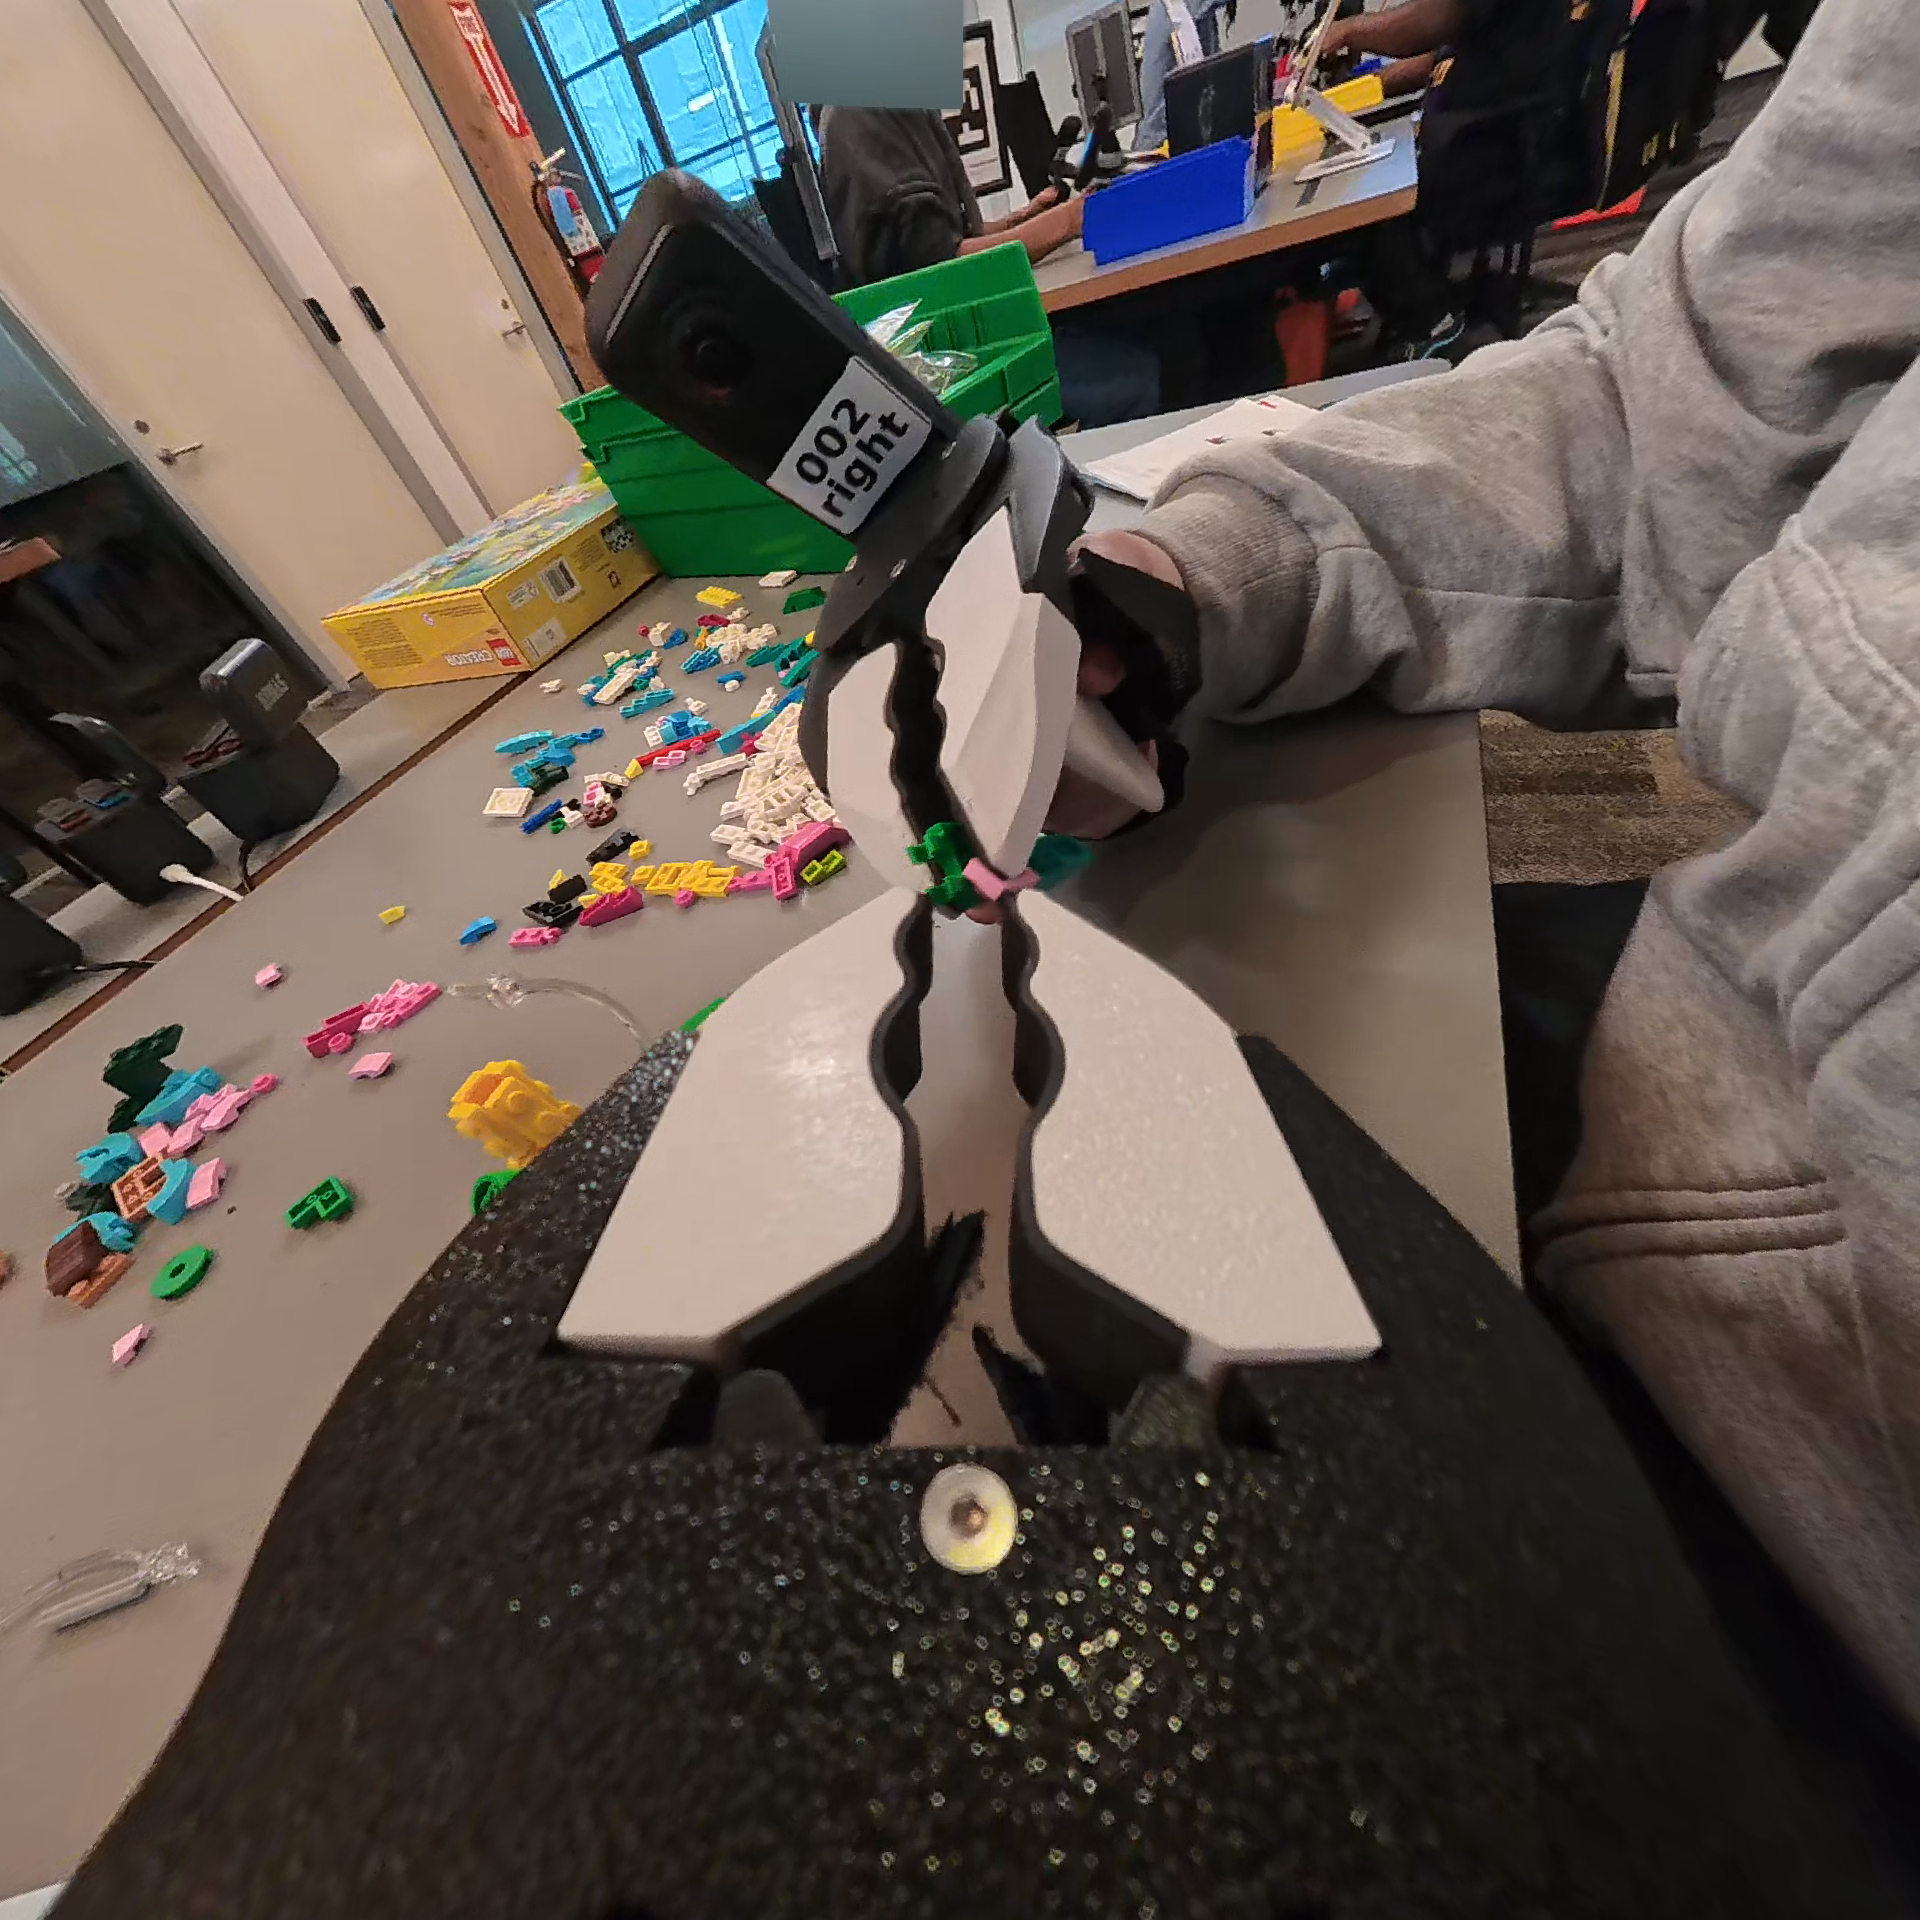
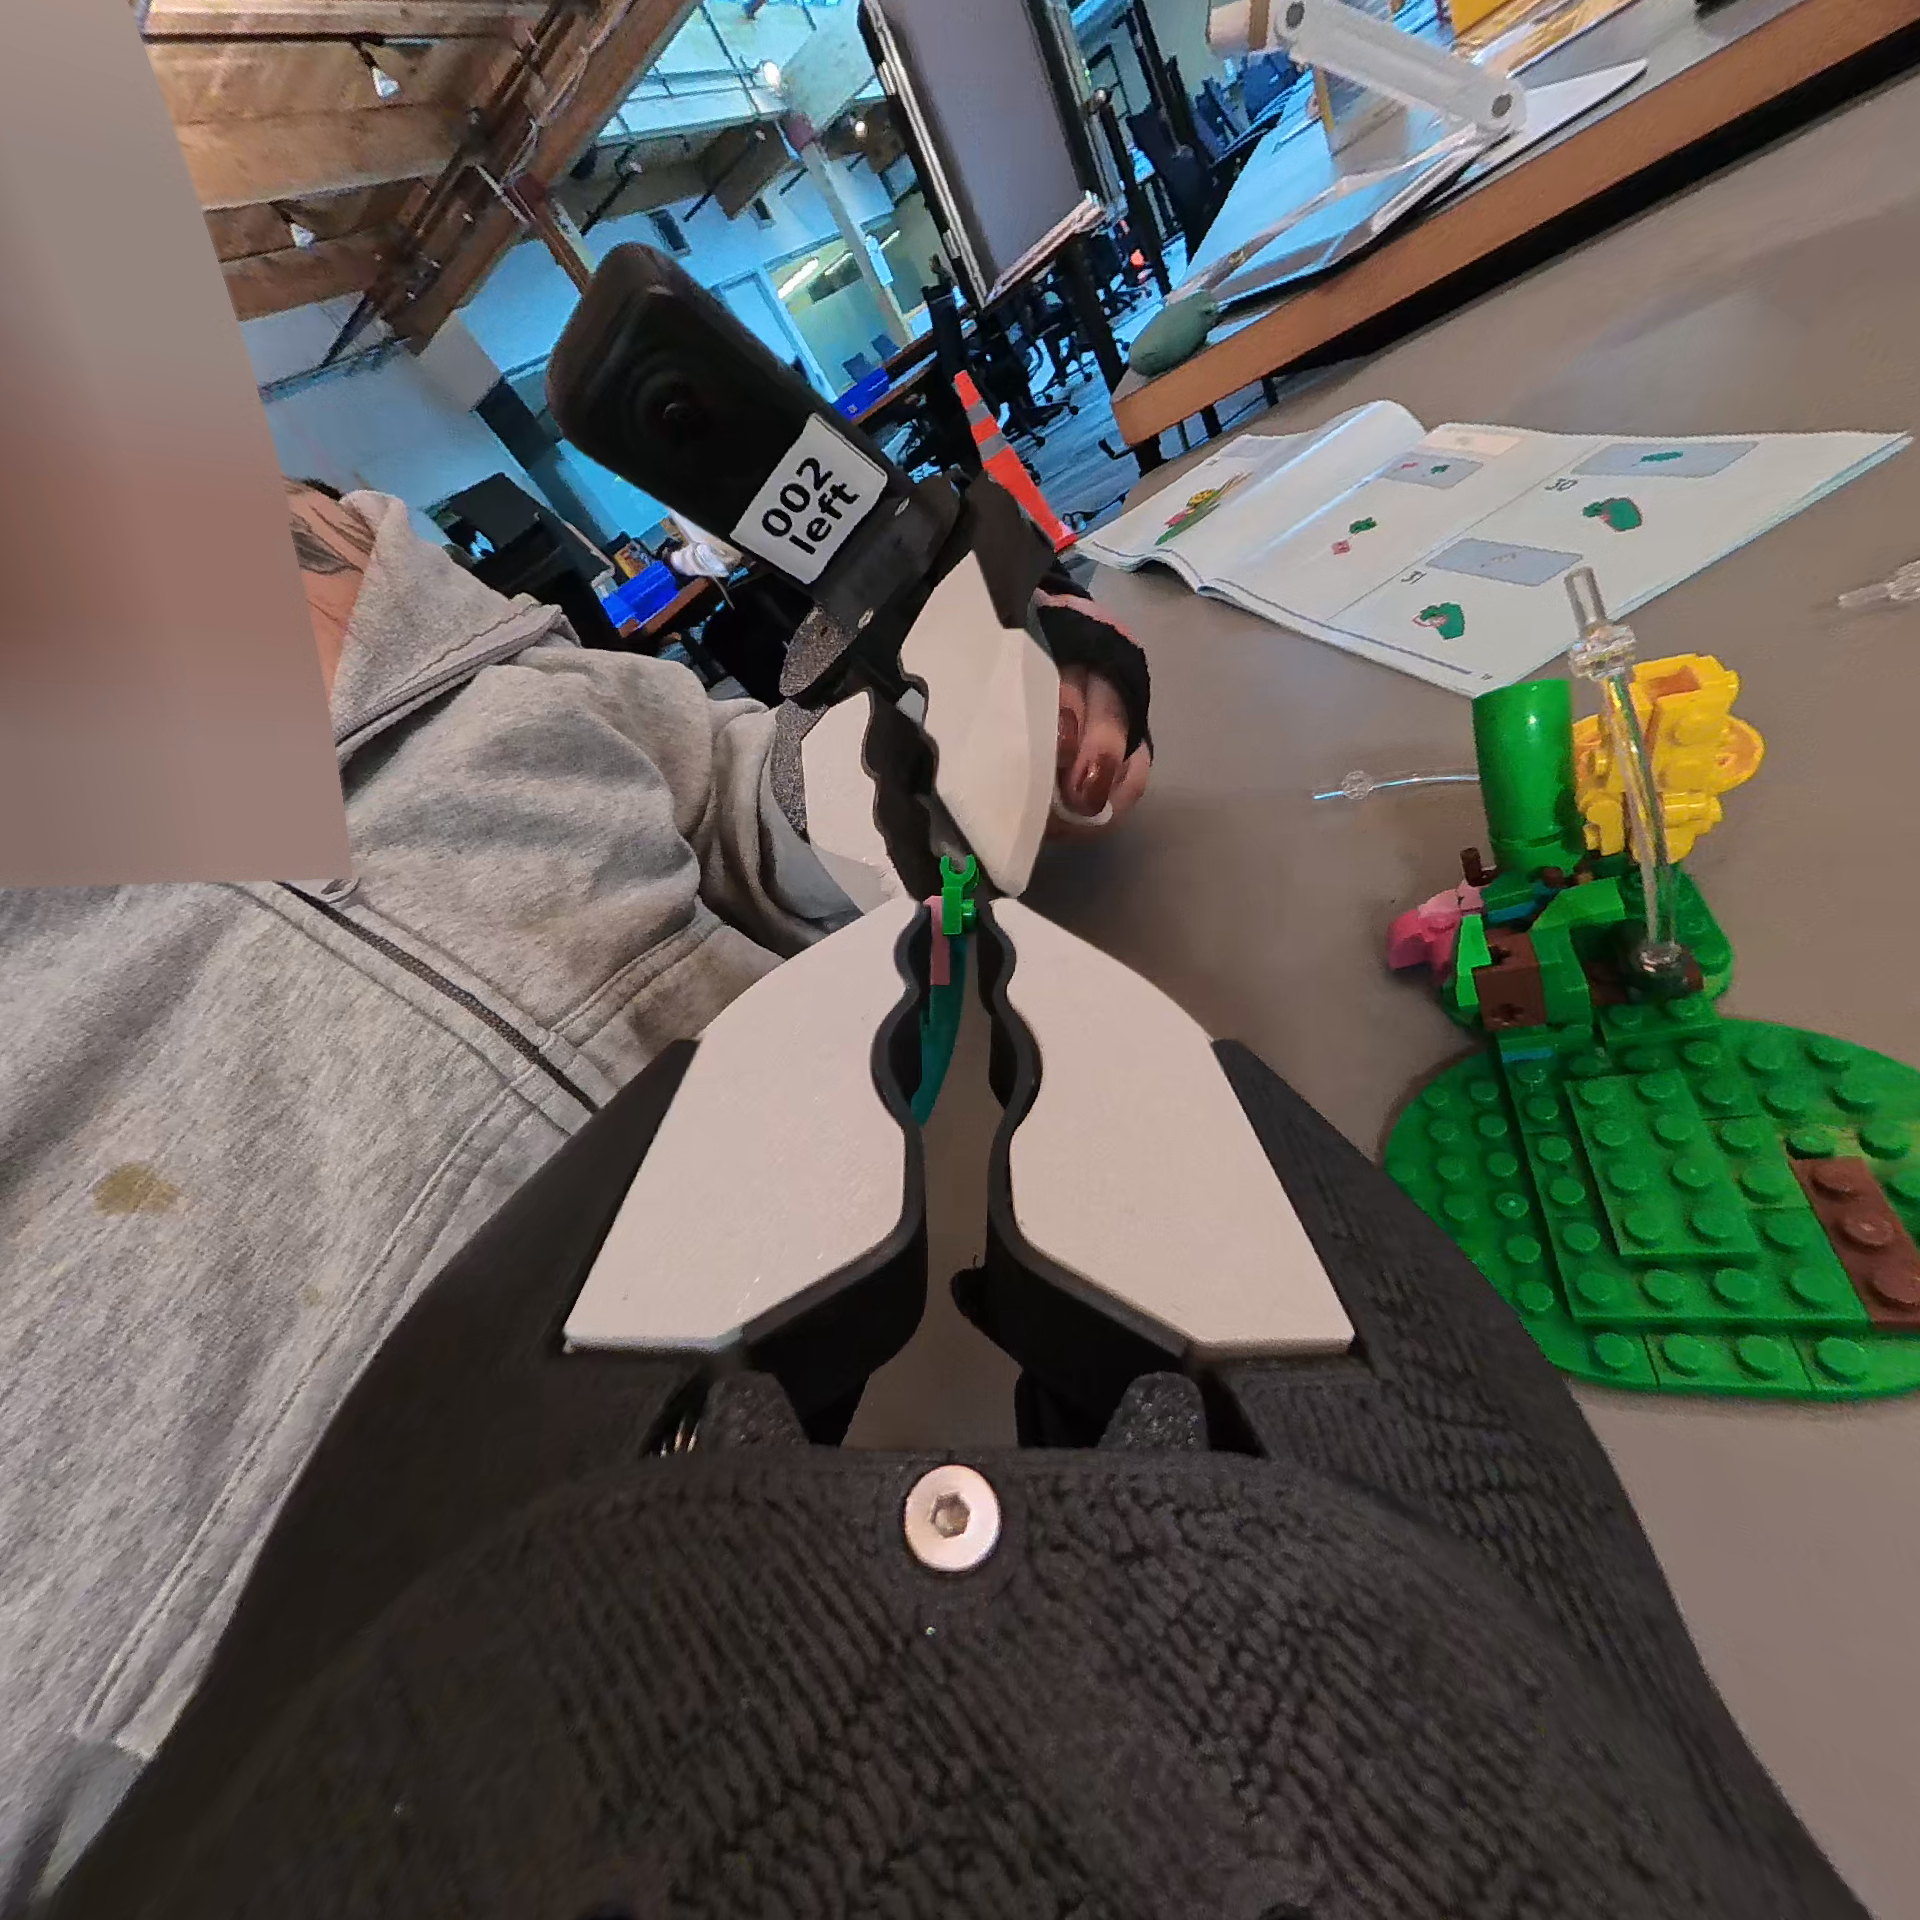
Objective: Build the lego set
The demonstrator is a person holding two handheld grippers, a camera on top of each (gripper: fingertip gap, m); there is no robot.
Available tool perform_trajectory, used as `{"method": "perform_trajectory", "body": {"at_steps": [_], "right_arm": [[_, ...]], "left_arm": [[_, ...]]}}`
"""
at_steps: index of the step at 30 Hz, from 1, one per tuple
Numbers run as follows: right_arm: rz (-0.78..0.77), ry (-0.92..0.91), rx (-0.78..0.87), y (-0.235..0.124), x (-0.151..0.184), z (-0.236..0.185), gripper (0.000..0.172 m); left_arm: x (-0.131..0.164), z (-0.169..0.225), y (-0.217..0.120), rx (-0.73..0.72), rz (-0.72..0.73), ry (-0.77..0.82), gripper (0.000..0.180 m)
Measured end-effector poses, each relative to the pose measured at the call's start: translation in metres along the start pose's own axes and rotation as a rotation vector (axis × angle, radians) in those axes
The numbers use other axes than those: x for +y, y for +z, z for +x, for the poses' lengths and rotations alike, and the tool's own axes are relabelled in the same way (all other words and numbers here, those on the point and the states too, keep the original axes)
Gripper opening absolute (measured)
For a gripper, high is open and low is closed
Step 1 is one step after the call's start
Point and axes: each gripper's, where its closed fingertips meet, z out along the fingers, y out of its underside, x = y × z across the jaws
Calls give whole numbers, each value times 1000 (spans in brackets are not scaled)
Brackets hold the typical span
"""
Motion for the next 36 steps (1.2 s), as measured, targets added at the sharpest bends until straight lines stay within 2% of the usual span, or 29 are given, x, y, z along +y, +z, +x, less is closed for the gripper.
{"method": "perform_trajectory", "body": {"at_steps": [3,9,13,15,19,24,36], "right_arm": [[-1,20,-21,0,1,-1,6],[-7,28,-33,0,3,-1,7],[-16,44,-53,1,5,-4,6],[-39,58,-75,2,8,-6,6],[-74,135,-149,3,14,-13,6],[-144,185,-207,4,25,-20,6],[-214,283,-251,6,34,-26,7]], "left_arm": [[1,-1,0,-8,-10,8,7],[2,1,0,1,-15,18,8],[-2,3,-2,20,23,26,25],[-3,6,-2,31,25,50,26],[-5,17,-2,77,35,94,20],[-4,29,0,152,44,96,23],[-5,42,0,224,62,129,15]]}}
